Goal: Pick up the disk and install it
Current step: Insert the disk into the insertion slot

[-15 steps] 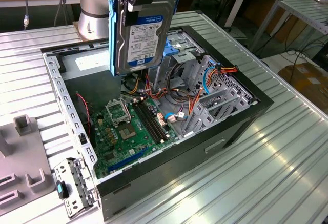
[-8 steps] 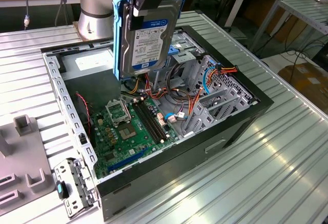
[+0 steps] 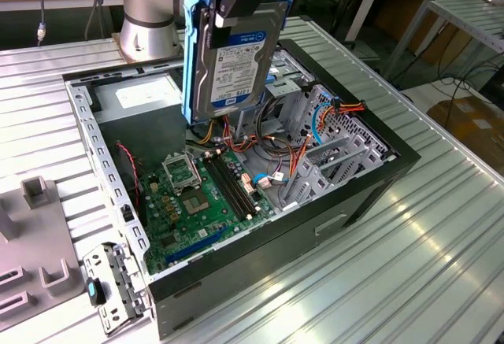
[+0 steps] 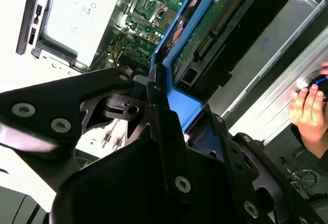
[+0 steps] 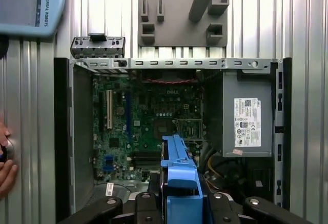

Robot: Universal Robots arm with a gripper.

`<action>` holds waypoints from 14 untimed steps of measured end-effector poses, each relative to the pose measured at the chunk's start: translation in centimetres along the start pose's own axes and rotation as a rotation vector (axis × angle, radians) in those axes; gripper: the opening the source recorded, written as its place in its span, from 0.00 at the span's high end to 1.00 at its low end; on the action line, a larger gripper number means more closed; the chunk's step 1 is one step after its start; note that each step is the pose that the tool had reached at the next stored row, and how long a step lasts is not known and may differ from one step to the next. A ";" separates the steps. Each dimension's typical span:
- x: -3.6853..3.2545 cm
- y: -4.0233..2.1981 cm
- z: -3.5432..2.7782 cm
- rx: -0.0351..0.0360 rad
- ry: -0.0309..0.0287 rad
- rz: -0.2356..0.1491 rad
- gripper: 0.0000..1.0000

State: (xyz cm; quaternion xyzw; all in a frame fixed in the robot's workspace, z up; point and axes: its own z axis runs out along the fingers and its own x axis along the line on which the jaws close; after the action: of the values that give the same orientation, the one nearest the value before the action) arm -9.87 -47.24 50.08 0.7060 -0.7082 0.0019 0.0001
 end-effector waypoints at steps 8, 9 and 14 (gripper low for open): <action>0.23 -0.43 0.04 0.0000 0.0000 0.000 0.63; 0.34 -0.46 0.05 0.0000 0.0000 0.000 0.63; 1.08 -0.52 0.09 0.0000 0.0000 0.000 0.63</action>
State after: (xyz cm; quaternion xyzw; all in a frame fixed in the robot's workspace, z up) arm -9.35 -48.32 50.00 0.7060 -0.7082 0.0019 0.0001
